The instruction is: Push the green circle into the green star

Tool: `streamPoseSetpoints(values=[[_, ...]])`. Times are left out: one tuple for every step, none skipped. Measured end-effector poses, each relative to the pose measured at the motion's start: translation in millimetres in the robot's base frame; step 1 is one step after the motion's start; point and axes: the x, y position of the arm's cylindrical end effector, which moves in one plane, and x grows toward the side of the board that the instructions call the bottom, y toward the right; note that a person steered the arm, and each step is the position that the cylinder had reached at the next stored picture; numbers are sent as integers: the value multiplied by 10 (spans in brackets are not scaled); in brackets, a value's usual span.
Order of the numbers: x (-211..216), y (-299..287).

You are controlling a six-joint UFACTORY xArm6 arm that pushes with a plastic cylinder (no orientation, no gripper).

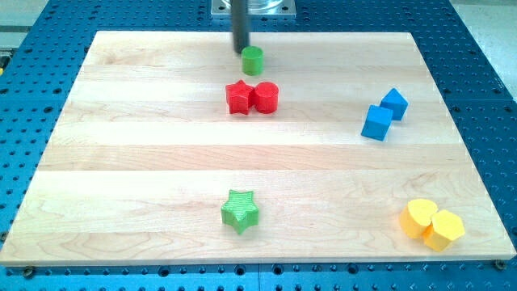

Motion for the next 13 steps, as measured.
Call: streamPoseSetpoints(values=[[184,244],[693,-301],[1000,-834],[532,-1056],[1056,-1150],[1768,-787],[2074,-654],[1755,-1002],[2278,-1400],[2685,-890],[2411,-1542],[1985,-1269],[2055,-943]])
